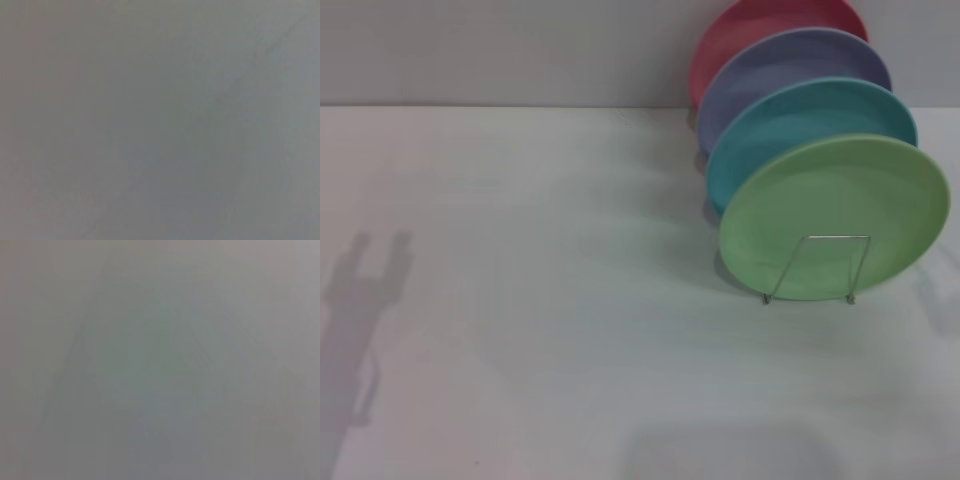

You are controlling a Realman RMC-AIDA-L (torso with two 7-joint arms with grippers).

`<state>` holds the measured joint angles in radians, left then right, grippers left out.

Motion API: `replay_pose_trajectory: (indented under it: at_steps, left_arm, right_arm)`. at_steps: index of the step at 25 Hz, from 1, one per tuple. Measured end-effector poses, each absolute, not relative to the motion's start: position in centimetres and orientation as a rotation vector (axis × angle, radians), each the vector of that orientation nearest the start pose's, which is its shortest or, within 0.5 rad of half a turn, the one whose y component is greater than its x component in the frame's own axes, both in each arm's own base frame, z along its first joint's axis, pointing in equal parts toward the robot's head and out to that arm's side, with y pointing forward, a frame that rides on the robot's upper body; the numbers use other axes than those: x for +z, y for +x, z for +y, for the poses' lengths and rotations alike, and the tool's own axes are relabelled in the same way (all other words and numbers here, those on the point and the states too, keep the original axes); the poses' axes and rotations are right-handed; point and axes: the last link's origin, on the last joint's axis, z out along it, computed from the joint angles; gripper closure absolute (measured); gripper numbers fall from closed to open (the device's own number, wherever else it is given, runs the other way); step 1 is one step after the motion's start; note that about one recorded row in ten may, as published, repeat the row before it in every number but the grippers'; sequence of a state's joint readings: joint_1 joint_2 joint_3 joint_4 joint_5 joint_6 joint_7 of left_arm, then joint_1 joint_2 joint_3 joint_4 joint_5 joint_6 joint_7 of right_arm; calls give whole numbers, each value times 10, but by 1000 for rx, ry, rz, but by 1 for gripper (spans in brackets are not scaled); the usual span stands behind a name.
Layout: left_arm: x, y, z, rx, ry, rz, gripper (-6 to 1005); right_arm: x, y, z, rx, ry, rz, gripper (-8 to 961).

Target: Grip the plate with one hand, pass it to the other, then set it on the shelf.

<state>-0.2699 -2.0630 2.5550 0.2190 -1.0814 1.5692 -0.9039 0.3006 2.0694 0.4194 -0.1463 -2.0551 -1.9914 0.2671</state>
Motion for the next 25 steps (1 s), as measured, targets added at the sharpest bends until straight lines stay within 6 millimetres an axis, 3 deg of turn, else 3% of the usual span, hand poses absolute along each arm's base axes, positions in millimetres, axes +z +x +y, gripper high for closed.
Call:
replay_pose_trajectory:
  at_steps: [7, 10, 12, 14, 15, 25]
  left_arm:
    - [1, -315, 267, -1356, -1463, -780, 215]
    - [1, -315, 267, -1356, -1463, -780, 215]
    - [-4, -310, 268, -1148, -1539, -550, 215]
    - [0, -311, 273, -1109, -1543, -504, 215]
    - [2, -312, 275, -1098, -1547, -492, 215]
    - [12, -312, 294, -1044, -1591, -414, 215]
  right_arm:
    - [48, 303, 244, 1128, -1595, 10, 578]
    - [38, 292, 260, 1172, -1595, 52, 578]
    - [35, 290, 265, 1174, -1592, 68, 578]
    - [32, 286, 278, 1173, -1582, 103, 578]
    - [29, 282, 290, 1168, -1569, 137, 577]
    - [26, 259, 324, 1204, -1542, 162, 577]
